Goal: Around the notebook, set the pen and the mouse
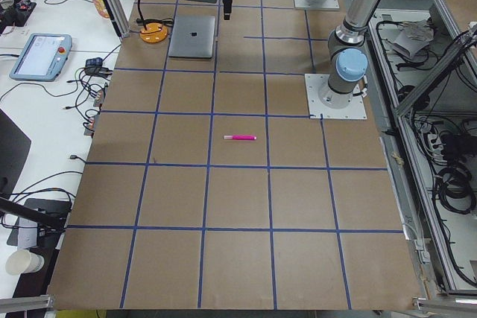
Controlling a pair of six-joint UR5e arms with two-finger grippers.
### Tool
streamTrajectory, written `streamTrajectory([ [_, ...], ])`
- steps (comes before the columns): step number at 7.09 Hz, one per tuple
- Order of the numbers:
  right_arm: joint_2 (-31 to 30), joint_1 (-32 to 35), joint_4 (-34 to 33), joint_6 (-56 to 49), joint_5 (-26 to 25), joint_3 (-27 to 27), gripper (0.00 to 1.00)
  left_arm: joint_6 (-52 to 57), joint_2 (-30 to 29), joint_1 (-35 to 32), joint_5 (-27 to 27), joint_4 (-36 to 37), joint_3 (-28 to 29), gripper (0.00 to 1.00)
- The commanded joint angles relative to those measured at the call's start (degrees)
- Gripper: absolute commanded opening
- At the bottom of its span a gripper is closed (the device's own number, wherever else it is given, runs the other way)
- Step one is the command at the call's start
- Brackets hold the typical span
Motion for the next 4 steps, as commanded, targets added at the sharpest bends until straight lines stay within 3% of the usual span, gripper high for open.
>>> streamTrajectory([
  [1, 1.58, -1.75, -1.15, 0.23, -0.44, 0.03, 1.0, 0.84, -0.09, 0.84, -0.43, 0.09, 0.08, 1.0],
  [3, 6.05, -10.94, -1.77, -0.2, 0.0, -0.06, 1.0, 2.15, 0.35, 3.38, -0.08, -0.17, 0.0, 1.0],
  [4, 8.85, -15.0, -1.95, -1.94, -0.08, -0.06, 1.0, 7.73, 0.44, 6.09, 0.09, -0.61, 0.0, 1.0],
])
